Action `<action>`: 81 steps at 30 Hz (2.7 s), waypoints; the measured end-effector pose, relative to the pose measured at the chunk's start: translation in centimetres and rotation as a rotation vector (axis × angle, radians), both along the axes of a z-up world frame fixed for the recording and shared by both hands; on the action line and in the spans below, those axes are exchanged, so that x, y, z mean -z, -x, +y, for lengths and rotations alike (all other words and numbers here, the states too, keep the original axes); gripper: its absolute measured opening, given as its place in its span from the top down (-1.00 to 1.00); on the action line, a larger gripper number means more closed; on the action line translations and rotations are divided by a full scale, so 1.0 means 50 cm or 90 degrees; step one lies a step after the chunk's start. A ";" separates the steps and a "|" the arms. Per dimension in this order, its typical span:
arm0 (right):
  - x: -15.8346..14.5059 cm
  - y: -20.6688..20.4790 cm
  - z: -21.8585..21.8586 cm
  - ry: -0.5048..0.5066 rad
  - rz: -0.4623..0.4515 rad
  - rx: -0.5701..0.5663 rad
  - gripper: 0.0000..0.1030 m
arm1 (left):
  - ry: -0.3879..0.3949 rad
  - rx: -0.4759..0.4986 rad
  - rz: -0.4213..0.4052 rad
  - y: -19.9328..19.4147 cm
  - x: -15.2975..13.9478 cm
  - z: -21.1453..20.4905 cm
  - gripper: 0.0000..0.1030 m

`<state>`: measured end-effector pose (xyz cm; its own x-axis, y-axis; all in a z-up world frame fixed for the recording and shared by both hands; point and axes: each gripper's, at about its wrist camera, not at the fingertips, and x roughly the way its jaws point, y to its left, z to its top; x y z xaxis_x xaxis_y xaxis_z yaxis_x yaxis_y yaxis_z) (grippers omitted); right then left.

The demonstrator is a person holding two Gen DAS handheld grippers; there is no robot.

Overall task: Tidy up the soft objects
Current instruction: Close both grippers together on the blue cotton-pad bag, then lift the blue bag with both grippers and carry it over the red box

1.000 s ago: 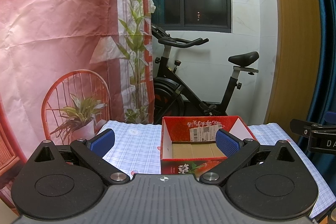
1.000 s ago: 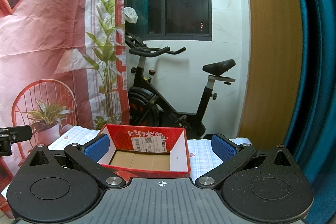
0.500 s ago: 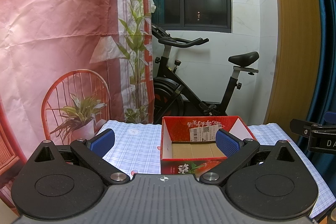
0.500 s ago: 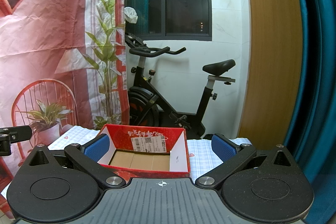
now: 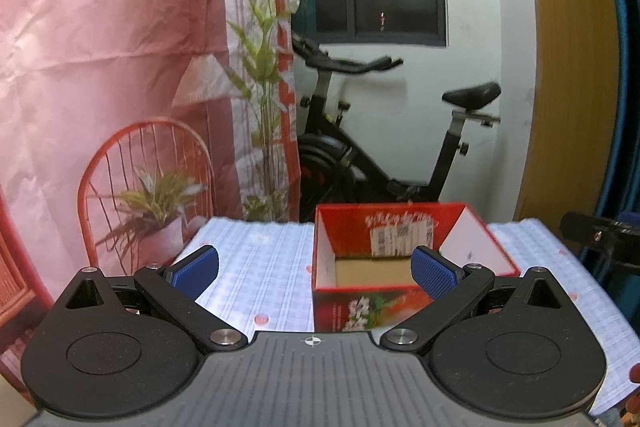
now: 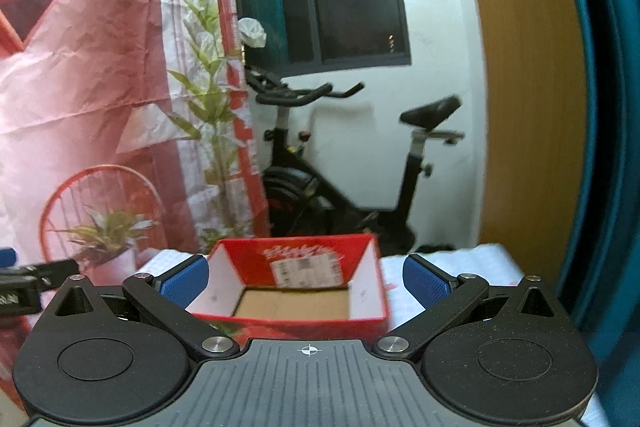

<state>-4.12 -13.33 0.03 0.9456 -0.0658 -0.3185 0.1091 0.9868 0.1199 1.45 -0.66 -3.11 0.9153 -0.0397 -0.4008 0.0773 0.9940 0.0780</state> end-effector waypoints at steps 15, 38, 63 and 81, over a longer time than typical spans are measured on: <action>0.181 -0.076 -0.008 -0.013 0.102 0.016 -0.99 | 0.012 -0.001 0.094 -0.077 0.122 0.011 -1.00; 0.345 -0.123 -0.016 -0.085 0.183 -0.117 0.04 | 0.142 0.109 0.286 -0.160 0.293 -0.033 -0.17; 0.372 -0.119 -0.017 -0.102 0.191 -0.136 0.21 | 0.250 0.139 0.316 -0.158 0.356 -0.015 -0.10; 0.327 -0.096 0.010 -0.083 0.147 -0.158 0.21 | 0.263 0.150 0.265 -0.129 0.312 -0.003 -0.10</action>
<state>0.69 -12.85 -16.32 0.8294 0.2127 -0.5166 -0.0935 0.9645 0.2470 7.89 -0.84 -18.72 0.6332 -0.4492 -0.6303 0.2395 0.8881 -0.3923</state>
